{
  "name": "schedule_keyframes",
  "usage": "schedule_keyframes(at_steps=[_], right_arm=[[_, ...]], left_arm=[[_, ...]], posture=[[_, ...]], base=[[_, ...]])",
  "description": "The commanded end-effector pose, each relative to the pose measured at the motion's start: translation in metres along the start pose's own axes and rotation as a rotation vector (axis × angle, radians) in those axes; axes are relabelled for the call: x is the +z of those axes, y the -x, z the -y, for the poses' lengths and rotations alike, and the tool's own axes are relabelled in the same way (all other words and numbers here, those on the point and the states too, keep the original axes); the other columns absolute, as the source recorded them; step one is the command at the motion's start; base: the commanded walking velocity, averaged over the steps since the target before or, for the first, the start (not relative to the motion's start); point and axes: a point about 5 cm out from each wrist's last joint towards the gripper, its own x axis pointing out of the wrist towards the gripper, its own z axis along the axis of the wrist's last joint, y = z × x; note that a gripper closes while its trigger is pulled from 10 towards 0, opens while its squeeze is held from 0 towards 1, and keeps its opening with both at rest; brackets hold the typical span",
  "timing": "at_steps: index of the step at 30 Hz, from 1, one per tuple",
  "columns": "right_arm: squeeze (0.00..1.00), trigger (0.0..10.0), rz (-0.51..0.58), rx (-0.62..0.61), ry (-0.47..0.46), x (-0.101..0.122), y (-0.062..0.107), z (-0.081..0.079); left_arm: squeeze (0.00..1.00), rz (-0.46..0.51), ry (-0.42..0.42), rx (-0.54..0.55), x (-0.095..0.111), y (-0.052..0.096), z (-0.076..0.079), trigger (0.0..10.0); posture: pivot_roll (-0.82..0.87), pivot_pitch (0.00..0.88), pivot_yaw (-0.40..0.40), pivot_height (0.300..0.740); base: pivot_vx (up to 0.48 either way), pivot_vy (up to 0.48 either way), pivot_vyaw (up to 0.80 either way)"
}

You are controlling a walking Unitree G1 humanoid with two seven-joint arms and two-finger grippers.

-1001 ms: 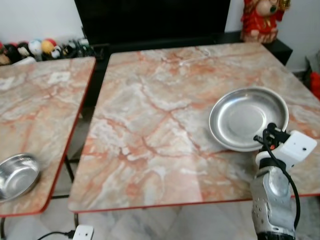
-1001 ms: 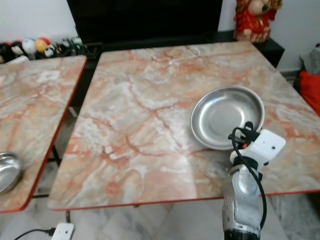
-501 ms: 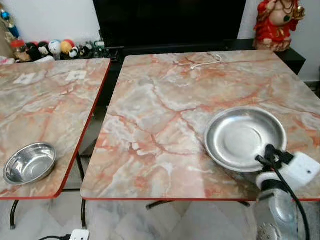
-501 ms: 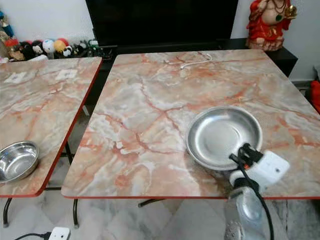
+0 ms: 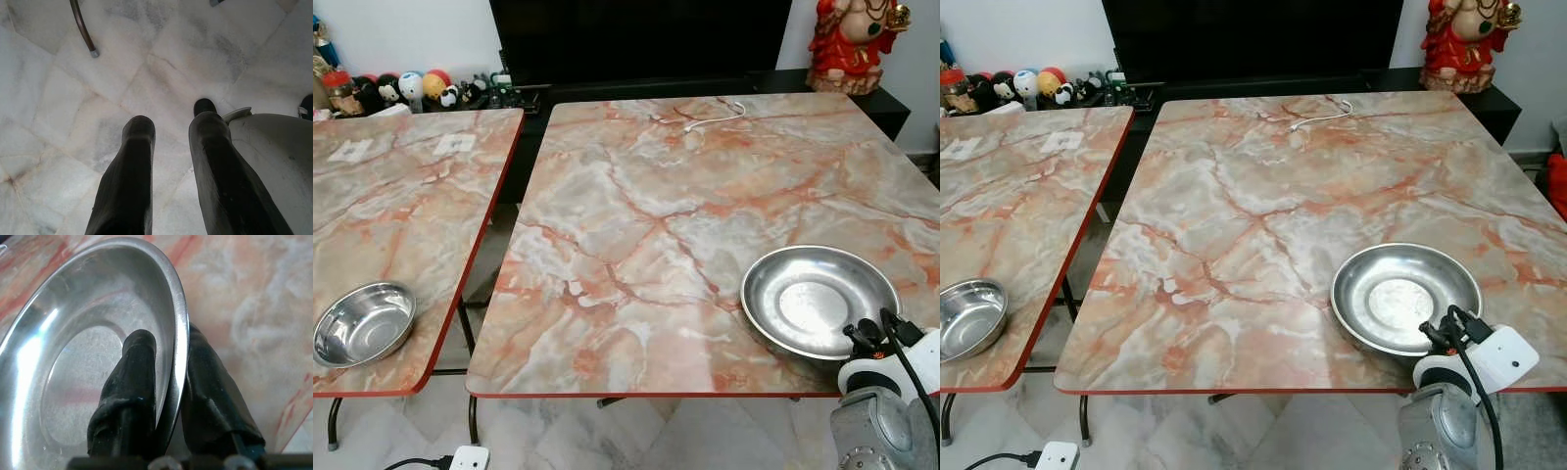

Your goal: Setting the table

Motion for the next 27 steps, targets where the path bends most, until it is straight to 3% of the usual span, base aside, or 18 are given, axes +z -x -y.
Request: schedule_keyframes(at_steps=[1, 7, 9, 10, 11, 21, 22, 23, 24, 27], right_arm=[[0.00, 10.0, -0.096, -0.021, -0.049, -0.018, 0.007, -0.001], [0.00, 10.0, -0.182, 0.027, -0.001, -0.025, 0.011, -0.003], [0.30, 10.0, -0.180, 0.007, 0.003, -0.024, 0.012, 0.001], [0.30, 10.0, -0.180, -0.007, 0.007, -0.024, 0.013, 0.003], [1.00, 10.0, -0.179, -0.017, -0.001, -0.023, 0.013, 0.005], [1.00, 10.0, -0.159, -0.039, 0.046, -0.013, 0.022, 0.006], [0.89, 10.0, -0.152, -0.042, 0.055, -0.011, 0.023, 0.006], [0.12, 10.0, -0.138, -0.047, 0.076, -0.009, 0.023, 0.006], [0.00, 10.0, -0.117, -0.048, 0.100, -0.006, 0.023, 0.006], [0.00, 10.0, 0.009, -0.037, 0.155, 0.010, 0.022, 0.002]], left_arm=[[0.00, -0.031, -0.028, 0.007, -0.006, 0.002, -0.004, 10.0], [0.00, -0.034, -0.034, 0.004, -0.006, 0.002, -0.004, 10.0], [0.00, -0.032, -0.033, 0.004, -0.006, 0.002, -0.004, 10.0], [0.00, -0.032, -0.033, 0.004, -0.006, 0.002, -0.004, 10.0], [0.00, -0.031, -0.033, 0.004, -0.006, 0.002, -0.004, 10.0], [0.00, -0.030, -0.033, 0.003, -0.005, 0.002, -0.004, 10.0], [0.00, -0.030, -0.033, 0.003, -0.005, 0.002, -0.004, 10.0], [0.00, -0.029, -0.032, 0.004, -0.005, 0.002, -0.004, 10.0], [0.00, -0.029, -0.032, 0.004, -0.005, 0.002, -0.004, 10.0], [0.00, -0.027, -0.031, 0.002, -0.005, 0.002, -0.004, 10.0]], posture=[[-0.12, 0.045, 0.055, 0.740], [-0.13, 0.046, 0.055, 0.740], [-0.13, 0.046, 0.054, 0.740], [-0.13, 0.047, 0.054, 0.740], [-0.13, 0.047, 0.053, 0.740], [-0.13, 0.048, 0.050, 0.740], [-0.13, 0.048, 0.049, 0.740], [-0.14, 0.048, 0.049, 0.740], [-0.14, 0.048, 0.049, 0.740], [-0.14, 0.047, 0.049, 0.740]], base=[[0.000, 0.000, 0.00], [0.000, 0.000, 0.00], [0.000, 0.000, 0.00], [0.000, 0.000, 0.00], [0.000, 0.000, 0.00], [0.000, 0.000, 0.00], [0.000, 0.000, 0.00], [0.000, 0.000, 0.00], [0.000, 0.000, 0.00], [0.000, 0.000, 0.00]])
